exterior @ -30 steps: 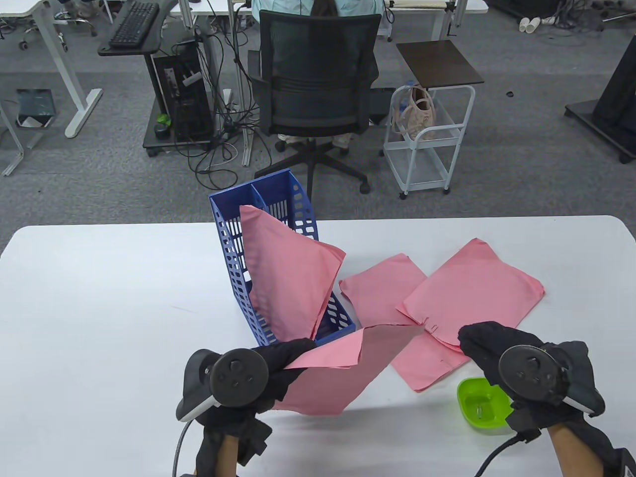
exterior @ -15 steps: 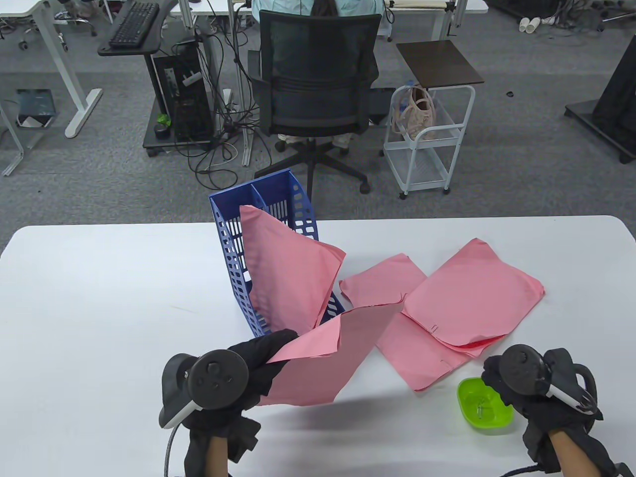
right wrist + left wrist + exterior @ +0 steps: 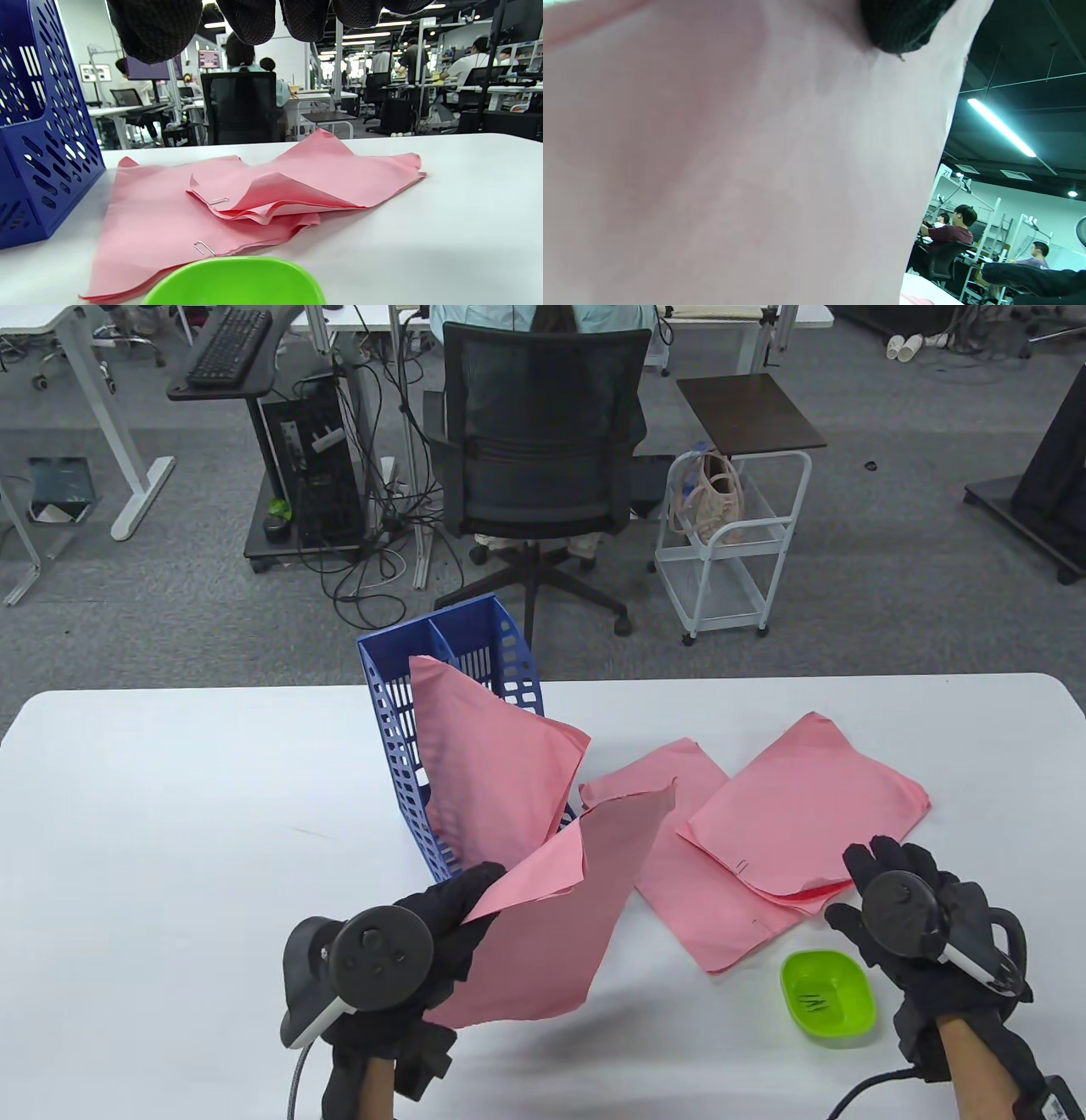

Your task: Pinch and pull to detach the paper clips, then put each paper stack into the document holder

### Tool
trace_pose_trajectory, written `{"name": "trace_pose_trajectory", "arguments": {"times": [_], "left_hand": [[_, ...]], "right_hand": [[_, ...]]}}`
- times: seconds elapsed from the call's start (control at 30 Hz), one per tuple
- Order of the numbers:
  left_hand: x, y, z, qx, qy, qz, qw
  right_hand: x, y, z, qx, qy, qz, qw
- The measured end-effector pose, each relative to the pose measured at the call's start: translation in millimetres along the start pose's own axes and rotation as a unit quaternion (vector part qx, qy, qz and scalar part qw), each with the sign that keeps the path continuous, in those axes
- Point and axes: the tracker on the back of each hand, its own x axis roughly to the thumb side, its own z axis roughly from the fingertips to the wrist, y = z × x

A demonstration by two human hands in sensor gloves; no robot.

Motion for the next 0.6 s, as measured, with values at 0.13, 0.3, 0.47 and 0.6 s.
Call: {"name": "trace_pose_trajectory", "arguments": {"times": [0.13,0.3,0.47,0.6], "left_hand": [[10,14,2,0.019,0.018,-0.026,0.999],[25,41,6,0.064,0.061,-0.059,0.994],[42,58,6,0.100,0.115,-0.108,0.982],[53,62,1,0.121,0.162,-0.139,0.969]], "right_hand": [[4,6,-9,-0.003,-0.018,-0.016,1.000],[6,11,-13,-0.006,-0.038,-0.025,0.999],[2,10,-11,-0.019,-0.047,-0.049,0.998],[-2,5,-9,-0.032,-0.048,-0.048,0.997]]}}
